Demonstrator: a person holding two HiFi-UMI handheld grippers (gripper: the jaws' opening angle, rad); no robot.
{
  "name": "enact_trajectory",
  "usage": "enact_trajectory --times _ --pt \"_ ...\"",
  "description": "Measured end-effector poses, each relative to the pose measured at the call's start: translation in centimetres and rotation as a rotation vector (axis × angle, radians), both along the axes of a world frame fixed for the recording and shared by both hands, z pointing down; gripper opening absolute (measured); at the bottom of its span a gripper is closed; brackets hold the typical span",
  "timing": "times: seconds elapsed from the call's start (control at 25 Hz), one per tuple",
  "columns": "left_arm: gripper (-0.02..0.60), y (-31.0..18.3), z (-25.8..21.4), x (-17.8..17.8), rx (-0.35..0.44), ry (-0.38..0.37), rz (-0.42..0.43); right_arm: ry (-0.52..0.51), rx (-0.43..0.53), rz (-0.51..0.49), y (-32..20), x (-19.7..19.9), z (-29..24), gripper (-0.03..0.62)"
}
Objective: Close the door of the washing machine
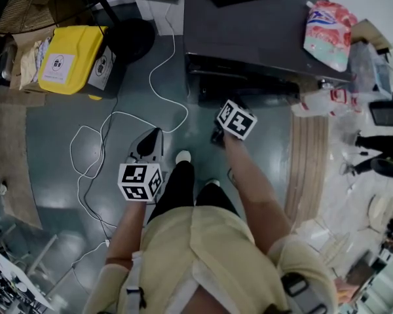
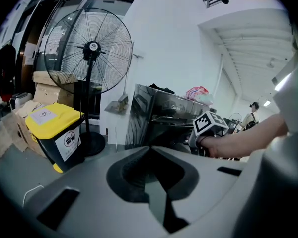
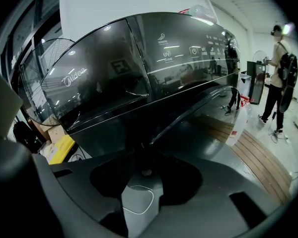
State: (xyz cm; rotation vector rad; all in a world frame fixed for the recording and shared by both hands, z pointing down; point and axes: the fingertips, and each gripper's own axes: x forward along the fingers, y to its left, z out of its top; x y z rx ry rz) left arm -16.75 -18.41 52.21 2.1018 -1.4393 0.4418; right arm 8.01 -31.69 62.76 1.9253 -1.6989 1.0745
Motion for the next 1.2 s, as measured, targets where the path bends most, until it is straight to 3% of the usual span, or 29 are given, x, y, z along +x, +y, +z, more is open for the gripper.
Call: enact_trajectory --times 0.4,0.68,1.2 --pt "0.005 0.5 -0.1 -0.6 -0.001 -0.020 -0.017 0.024 0.003 -0.028 -0.2 -0.1 -0.1 0.141" --pt "0.005 0.6 -0.8 -0.4 0.013 -0.021 -0.018 0.055 -0.035 -0.158 0.4 -0.3 -0.3 0.143" --pt "0.005 0.4 -2.5 2.1 0.054 0.006 -0.002 0.002 0.059 -0.250 3.6 0.5 -5.1 0.143"
